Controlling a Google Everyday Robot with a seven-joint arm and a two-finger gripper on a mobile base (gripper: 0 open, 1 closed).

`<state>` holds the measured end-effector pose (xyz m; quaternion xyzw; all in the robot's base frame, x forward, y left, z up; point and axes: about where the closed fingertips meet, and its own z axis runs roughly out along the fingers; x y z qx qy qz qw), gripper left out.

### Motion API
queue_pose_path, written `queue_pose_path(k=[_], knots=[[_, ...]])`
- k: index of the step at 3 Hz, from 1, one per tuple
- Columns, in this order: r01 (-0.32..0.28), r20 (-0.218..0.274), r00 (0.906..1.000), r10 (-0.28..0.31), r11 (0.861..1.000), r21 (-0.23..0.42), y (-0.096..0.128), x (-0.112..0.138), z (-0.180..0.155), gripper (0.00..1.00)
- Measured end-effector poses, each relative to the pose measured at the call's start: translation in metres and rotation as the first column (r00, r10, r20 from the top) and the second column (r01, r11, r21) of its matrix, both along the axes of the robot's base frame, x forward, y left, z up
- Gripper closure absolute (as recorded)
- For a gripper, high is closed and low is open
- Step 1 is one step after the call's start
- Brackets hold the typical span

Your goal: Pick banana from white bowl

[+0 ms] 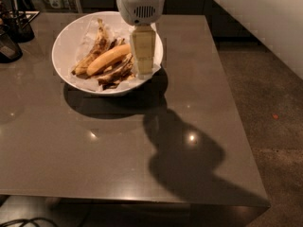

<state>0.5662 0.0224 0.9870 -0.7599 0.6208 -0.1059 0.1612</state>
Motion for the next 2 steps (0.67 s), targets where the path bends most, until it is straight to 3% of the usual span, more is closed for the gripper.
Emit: queue_pose_path(k=[1,2], knots=[[-0.026,-0.020,0.9995,0.026,0.999,0.023,0.0143,-0.0040,0.0011,0.00],[-0.040,-0.056,0.9976,0.042,0.998,0.038,0.0238,-0.0059,-0.0087,0.09]])
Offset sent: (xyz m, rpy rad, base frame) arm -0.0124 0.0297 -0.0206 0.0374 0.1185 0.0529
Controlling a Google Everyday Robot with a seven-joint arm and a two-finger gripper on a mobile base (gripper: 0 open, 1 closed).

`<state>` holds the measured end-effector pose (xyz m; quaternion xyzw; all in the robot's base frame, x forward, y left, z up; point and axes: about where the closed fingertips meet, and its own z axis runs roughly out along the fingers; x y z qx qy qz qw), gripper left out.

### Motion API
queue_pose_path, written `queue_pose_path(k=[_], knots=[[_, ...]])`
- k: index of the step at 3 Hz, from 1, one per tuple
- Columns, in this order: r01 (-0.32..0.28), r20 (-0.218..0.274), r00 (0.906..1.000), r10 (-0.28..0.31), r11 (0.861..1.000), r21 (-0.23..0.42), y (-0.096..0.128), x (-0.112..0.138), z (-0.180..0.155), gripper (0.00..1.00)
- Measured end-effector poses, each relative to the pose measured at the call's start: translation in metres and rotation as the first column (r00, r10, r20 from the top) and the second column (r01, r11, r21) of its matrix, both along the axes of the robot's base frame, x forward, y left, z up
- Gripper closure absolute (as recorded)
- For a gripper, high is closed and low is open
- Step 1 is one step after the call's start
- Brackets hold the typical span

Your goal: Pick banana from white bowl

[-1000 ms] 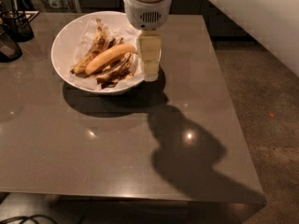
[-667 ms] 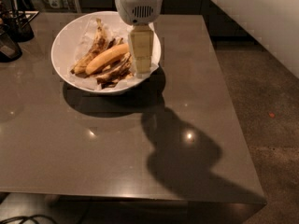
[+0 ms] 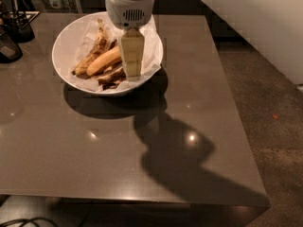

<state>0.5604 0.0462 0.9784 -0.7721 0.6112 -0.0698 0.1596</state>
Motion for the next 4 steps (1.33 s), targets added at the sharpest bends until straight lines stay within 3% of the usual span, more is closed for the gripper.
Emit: queue_pose_path(k=[2,4], knots=[[-0.039,-0.045,0.9983,0.038,0.999,-0.008,0.012,-0.001,-0.022,0.16],[-0.077,-0.056,0.9956,0.075,0.997,-0.026,0.021,0.009,-0.032,0.22]])
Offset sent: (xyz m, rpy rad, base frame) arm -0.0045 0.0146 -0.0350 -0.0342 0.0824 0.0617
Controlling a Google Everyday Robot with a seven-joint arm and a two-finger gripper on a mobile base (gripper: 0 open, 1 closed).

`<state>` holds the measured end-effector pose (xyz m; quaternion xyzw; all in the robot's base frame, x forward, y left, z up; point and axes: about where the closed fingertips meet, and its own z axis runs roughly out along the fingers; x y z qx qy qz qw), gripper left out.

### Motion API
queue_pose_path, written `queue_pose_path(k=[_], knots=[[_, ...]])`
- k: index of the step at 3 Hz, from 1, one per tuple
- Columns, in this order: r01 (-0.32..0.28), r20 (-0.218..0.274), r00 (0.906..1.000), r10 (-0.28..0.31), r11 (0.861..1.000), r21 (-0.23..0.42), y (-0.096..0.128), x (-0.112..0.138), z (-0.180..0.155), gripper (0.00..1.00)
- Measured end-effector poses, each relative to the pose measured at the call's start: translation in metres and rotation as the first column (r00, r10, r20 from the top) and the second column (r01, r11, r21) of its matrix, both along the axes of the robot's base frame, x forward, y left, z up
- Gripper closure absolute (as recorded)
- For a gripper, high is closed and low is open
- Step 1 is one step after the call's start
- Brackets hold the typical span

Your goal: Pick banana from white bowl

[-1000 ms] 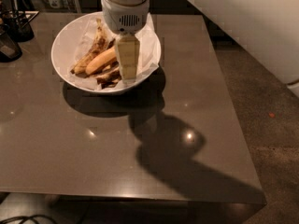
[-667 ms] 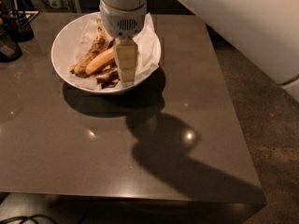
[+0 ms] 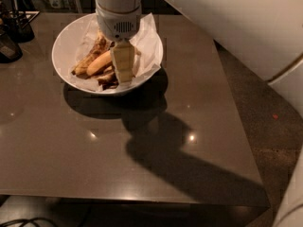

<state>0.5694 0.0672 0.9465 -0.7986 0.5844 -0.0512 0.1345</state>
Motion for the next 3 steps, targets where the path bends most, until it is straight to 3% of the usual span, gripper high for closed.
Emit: queue_pose_path(k=[3], knots=[[-0.021,-0.042,0.9989,0.021,1.000,0.013,0.0085,0.0082,-0.0115,0.27]])
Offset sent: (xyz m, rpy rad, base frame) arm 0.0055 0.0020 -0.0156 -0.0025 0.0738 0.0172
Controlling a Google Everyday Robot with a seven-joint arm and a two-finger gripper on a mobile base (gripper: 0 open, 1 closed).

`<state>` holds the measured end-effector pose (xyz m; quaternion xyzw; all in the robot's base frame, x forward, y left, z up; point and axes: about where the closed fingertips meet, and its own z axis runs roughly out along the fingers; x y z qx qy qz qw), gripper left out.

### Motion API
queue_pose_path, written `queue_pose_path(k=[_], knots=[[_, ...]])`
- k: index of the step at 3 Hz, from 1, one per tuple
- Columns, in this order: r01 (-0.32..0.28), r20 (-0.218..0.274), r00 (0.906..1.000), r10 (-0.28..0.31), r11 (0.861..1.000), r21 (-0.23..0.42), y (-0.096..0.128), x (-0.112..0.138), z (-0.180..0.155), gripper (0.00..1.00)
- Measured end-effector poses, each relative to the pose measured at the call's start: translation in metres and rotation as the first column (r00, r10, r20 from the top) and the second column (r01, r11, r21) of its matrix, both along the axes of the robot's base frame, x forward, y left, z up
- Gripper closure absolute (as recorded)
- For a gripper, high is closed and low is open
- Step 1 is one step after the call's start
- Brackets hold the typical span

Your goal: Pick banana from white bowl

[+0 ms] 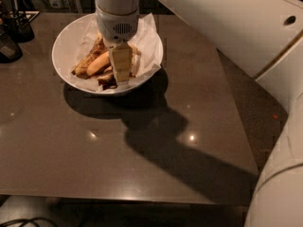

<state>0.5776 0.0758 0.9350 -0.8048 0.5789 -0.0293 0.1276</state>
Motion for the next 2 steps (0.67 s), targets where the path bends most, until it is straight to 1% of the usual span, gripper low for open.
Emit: queue_pose_path(k=[2], knots=[[-0.011,-0.019,0.9998,0.011,1.000,0.006,0.0036,0.0037,-0.0060,0.33]])
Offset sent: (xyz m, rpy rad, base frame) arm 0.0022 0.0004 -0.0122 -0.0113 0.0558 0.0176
